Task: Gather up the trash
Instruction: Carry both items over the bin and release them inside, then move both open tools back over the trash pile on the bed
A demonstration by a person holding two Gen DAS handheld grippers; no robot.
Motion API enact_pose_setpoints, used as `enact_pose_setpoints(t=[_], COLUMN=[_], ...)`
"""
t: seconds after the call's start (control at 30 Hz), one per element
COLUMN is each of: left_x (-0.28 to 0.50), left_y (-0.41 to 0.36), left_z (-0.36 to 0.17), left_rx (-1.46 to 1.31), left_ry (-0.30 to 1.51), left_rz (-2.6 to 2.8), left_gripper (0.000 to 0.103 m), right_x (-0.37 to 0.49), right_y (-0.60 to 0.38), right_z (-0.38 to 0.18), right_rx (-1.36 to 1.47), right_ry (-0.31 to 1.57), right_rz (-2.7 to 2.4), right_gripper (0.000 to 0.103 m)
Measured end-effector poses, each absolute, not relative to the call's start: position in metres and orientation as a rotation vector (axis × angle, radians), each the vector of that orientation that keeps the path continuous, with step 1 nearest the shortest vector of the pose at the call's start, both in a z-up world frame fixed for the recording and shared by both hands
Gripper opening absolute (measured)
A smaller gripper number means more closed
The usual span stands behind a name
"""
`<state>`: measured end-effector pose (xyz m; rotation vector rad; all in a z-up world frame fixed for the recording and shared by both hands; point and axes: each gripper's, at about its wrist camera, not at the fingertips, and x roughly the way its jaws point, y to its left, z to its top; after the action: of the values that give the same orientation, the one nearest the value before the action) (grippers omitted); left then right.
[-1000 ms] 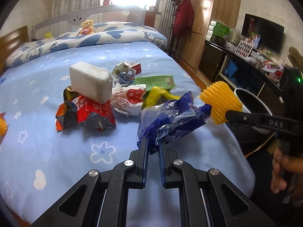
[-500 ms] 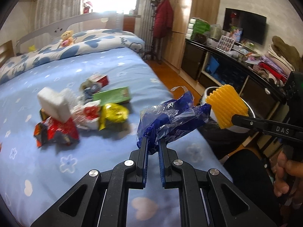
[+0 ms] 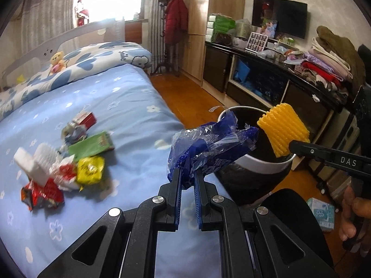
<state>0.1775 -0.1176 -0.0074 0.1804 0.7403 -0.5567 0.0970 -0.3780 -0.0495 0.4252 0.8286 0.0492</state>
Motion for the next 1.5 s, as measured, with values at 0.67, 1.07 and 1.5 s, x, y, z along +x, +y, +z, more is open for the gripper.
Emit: enact_pose_setpoints(t=[0.67, 1.07, 1.5], left_x=[0.219, 0.240, 0.242], left_y=[-0.216, -0.253, -0.257], left_z=[-0.014, -0.027, -0.029], left_rx=[0.296, 0.342, 0.289], left_ry=[0.768, 0.813, 0.825], left_rz=[-0.596, -0.619, -0.634], left_gripper=[0.009, 0.009, 0.054], right_x=[0.111, 0.127, 0.138], right_y=[-0.436, -0.449, -0.463], right_z=[-0.059, -0.073, -0.082], right_rx=[0.423, 0.417, 0.444], right_ry=[0.897, 0.960, 0.987], right_rz=[-0.026, -0.038, -0.053], right_gripper=[0.029, 0.029, 0.045])
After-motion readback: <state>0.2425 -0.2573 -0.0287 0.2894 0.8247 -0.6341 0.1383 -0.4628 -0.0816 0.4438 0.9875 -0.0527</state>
